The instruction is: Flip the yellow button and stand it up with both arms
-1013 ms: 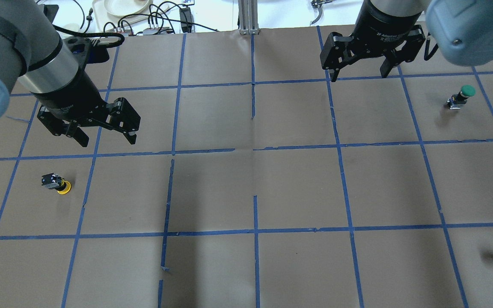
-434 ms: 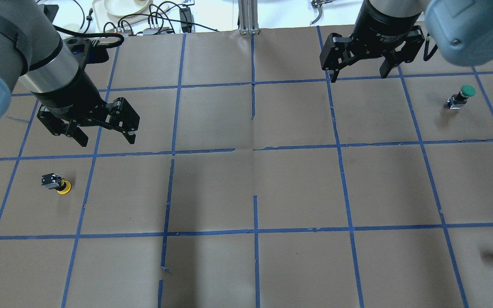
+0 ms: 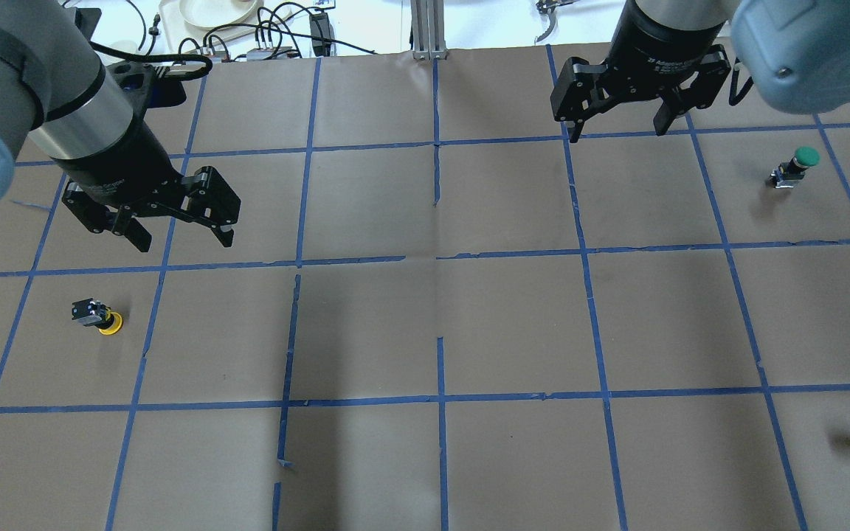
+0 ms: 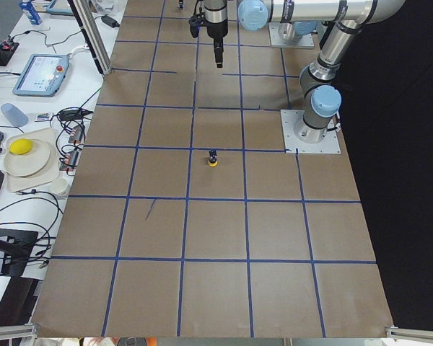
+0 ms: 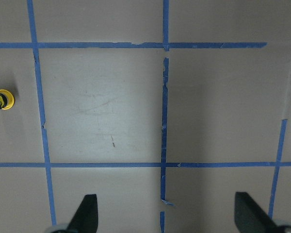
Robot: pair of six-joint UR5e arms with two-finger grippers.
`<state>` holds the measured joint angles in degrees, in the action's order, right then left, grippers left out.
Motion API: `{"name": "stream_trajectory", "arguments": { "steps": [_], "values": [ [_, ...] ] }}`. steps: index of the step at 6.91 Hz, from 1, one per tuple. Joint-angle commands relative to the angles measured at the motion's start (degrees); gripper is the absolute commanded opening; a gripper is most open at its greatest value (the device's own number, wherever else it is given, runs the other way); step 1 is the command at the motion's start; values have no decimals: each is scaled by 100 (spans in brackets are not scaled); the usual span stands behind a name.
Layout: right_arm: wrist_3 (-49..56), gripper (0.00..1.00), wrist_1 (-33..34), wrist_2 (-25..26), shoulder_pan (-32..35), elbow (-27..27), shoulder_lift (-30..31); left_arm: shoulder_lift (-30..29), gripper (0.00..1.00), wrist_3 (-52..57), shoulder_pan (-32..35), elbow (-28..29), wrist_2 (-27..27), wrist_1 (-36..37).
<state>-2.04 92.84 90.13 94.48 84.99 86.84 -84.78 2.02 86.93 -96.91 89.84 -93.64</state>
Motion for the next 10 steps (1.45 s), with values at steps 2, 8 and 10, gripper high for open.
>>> {"name": "stream_trajectory", "arguments": {
  "steps": [2,8,10],
  "values": [
    [2,100,-3,-40,0,0,-36,-3,100,53,-211,-12,94,4],
    [11,100,-3,-57,0,0,-18,-451,99,4124,-1895,-65,453,126],
    [20,100,-3,-57,0,0,-18,-652,99,5960,-2635,-196,787,553]
  ]
}}
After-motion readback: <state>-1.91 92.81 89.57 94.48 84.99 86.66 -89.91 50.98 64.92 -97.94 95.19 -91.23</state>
